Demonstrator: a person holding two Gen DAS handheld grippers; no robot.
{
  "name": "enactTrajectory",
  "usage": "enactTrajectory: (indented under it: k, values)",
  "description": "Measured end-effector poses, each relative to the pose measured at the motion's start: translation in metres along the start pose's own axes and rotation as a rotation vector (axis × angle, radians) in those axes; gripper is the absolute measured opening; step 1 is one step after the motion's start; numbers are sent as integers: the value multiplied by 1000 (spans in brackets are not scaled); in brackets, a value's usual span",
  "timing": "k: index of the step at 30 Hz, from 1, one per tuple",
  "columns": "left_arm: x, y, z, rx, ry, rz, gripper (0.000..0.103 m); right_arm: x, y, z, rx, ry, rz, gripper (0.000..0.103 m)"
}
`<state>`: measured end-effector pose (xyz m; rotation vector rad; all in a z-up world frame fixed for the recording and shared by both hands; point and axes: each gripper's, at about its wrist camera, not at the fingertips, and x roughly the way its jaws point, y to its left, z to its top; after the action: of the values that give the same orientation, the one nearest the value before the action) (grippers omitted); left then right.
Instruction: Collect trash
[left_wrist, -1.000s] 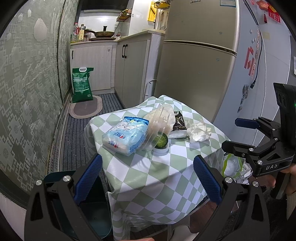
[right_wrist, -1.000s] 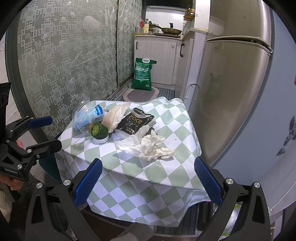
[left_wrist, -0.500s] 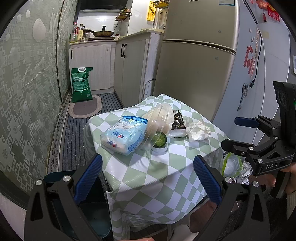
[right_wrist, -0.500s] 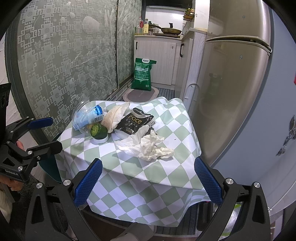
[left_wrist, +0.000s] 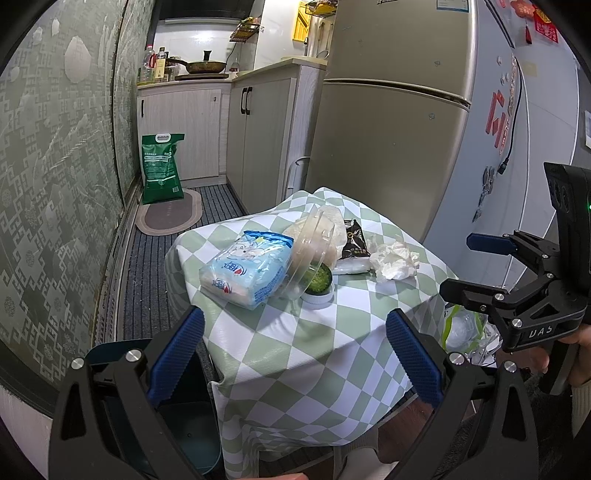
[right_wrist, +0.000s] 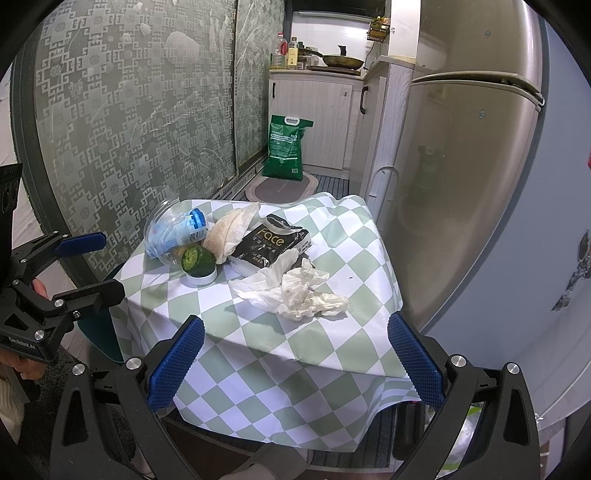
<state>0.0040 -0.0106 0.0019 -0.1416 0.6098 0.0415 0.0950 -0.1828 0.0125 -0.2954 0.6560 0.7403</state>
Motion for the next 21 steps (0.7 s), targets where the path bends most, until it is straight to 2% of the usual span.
enactTrajectory:
  k: [21]
  values:
    - [1,-2,-1,-1,10,-10,100,-1,-3,-1,5,-2,18,100]
